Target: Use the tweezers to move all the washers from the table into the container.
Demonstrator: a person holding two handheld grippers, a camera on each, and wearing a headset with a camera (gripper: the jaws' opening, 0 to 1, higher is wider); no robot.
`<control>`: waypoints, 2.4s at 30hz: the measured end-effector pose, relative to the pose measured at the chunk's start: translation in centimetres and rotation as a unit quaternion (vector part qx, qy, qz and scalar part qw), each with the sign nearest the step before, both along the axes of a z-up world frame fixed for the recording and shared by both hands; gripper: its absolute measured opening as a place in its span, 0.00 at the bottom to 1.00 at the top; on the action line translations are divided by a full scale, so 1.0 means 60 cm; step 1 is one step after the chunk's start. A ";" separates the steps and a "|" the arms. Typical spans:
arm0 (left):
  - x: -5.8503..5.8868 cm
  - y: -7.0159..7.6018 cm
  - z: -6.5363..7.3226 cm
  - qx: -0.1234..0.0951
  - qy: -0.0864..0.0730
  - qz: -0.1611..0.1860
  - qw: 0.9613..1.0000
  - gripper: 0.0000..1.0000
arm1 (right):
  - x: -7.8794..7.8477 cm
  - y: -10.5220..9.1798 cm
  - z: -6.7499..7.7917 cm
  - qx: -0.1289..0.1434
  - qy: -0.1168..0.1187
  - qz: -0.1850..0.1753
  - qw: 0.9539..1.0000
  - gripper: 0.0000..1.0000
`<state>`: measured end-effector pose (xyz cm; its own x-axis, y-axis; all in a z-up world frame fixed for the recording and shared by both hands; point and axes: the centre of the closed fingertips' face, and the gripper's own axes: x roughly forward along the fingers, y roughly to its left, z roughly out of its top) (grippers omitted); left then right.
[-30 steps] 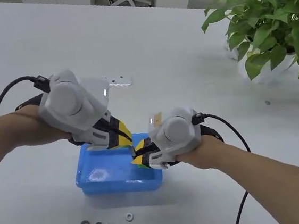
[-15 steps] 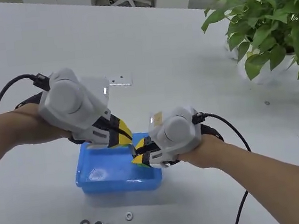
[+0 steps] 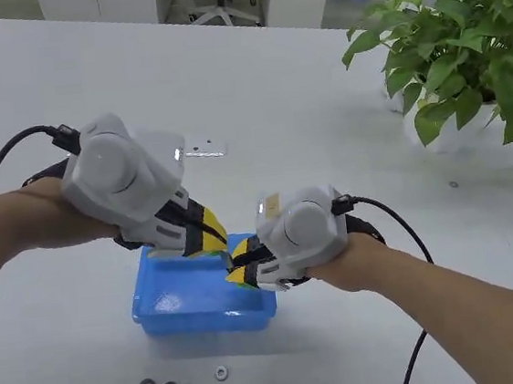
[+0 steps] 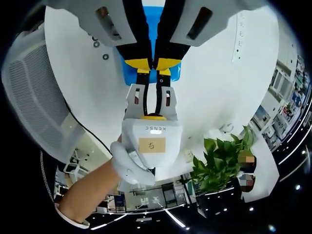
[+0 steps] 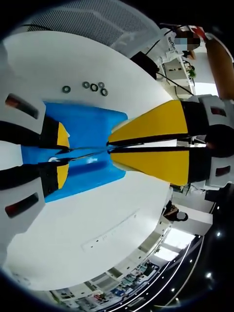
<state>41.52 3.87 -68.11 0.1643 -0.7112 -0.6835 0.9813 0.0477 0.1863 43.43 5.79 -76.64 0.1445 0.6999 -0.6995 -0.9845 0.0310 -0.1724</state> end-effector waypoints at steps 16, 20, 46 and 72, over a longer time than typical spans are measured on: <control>-0.034 0.008 0.043 -0.001 -0.008 0.005 1.000 0.06 | -0.035 0.007 0.044 0.008 -0.024 0.010 1.000 0.11; -0.046 0.008 0.048 0.003 -0.011 0.002 1.000 0.06 | -0.046 0.006 0.050 0.009 -0.028 0.010 1.000 0.11; -0.123 0.006 0.034 0.018 0.000 -0.011 1.000 0.06 | -0.129 0.010 0.036 0.014 -0.015 0.016 1.000 0.11; -0.158 0.011 -0.020 0.024 0.037 -0.008 0.999 0.06 | -0.175 0.012 -0.018 0.010 0.027 0.021 0.999 0.12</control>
